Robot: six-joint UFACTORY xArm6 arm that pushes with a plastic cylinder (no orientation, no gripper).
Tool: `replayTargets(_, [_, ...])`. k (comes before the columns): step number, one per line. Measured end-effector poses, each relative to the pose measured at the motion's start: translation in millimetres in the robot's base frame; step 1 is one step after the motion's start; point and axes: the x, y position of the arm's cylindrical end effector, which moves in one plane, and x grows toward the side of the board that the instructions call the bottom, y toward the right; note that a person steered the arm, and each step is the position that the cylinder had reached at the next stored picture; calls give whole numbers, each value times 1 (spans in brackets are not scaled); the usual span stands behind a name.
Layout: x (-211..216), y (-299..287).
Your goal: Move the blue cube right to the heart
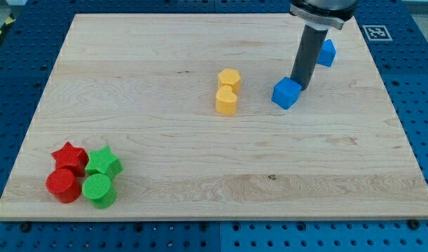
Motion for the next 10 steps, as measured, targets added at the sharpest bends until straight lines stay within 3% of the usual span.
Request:
replayTargets(2, [16, 33])
replayTargets(5, [24, -6])
replayTargets(7, [-7, -28])
replayTargets(10, [17, -43])
